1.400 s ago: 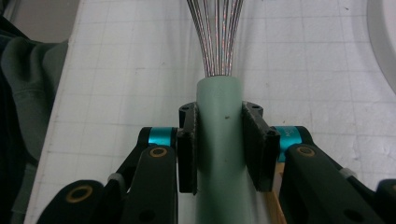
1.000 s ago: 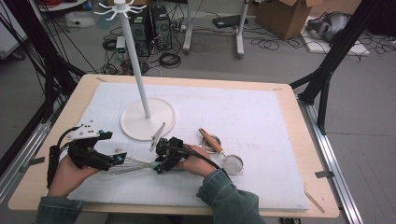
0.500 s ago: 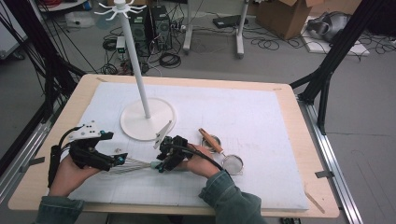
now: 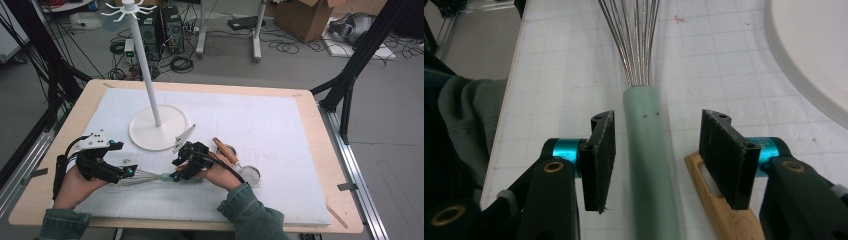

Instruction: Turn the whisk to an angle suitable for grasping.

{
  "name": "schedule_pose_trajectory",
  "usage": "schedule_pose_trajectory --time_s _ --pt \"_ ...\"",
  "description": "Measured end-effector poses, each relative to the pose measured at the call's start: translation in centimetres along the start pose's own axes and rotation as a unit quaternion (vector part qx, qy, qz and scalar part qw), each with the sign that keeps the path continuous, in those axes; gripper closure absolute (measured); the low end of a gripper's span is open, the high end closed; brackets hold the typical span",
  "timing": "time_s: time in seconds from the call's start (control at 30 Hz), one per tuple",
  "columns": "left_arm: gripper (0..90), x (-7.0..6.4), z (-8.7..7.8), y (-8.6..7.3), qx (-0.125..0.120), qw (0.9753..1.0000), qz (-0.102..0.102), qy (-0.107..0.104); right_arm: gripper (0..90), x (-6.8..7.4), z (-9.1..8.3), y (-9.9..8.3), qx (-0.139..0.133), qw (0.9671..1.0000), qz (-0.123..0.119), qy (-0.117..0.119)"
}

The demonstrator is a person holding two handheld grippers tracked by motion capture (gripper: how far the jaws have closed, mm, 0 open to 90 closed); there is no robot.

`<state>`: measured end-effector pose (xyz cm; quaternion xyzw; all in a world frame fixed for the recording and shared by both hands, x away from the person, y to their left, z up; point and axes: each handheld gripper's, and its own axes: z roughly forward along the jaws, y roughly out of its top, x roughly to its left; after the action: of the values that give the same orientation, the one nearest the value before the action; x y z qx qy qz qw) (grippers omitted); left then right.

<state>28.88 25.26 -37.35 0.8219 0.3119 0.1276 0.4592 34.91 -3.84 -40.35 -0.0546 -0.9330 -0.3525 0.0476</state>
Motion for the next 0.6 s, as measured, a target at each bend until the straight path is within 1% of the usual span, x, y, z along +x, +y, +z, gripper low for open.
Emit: schedule_pose_trajectory --time_s 0.07,0.1,0.2,0.23,0.3,0.43,0.47,0.53,0.6 --pt "2.4 0.0 0.0 0.0 0.000 1.0000 0.001 0.000 46.3 0.0 -0.1 -0.1 -0.003 1.0000 0.000 -0.001" --pt "2.4 0.0 0.0 0.0 0.002 1.0000 0.002 -0.001 44.9 0.1 -0.4 -0.3 -0.006 1.0000 0.006 -0.005" --pt "2.5 0.0 0.1 0.0 0.001 1.0000 0.003 -0.002 44.6 0.1 -0.7 -0.6 -0.008 0.9999 0.009 -0.006" --pt "2.5 -0.1 0.1 0.0 0.001 1.0000 0.003 -0.002 43.9 0.2 -0.9 -0.9 -0.011 0.9998 0.010 -0.011" --pt "2.5 -0.1 0.1 0.0 0.002 1.0000 0.006 -0.002 43.9 0.2 -1.1 -1.1 -0.013 0.9998 0.012 -0.011" --pt "2.5 -0.2 0.3 0.1 0.003 1.0000 0.006 -0.005 43.8 0.3 -1.7 -1.6 -0.018 0.9995 0.020 -0.014" --pt "3.0 -0.3 0.4 0.1 0.004 0.9999 0.008 -0.007 43.9 0.3 -2.1 -1.9 -0.025 0.9993 0.021 -0.018" --pt "4.1 -0.3 0.5 0.1 0.006 0.9998 0.013 -0.010 43.9 0.4 -2.4 -2.3 -0.026 0.9992 0.025 -0.019" --pt "4.1 -0.3 0.5 0.2 0.006 0.9998 0.013 -0.011 43.9 0.4 -2.6 -2.5 -0.028 0.9990 0.027 -0.020"
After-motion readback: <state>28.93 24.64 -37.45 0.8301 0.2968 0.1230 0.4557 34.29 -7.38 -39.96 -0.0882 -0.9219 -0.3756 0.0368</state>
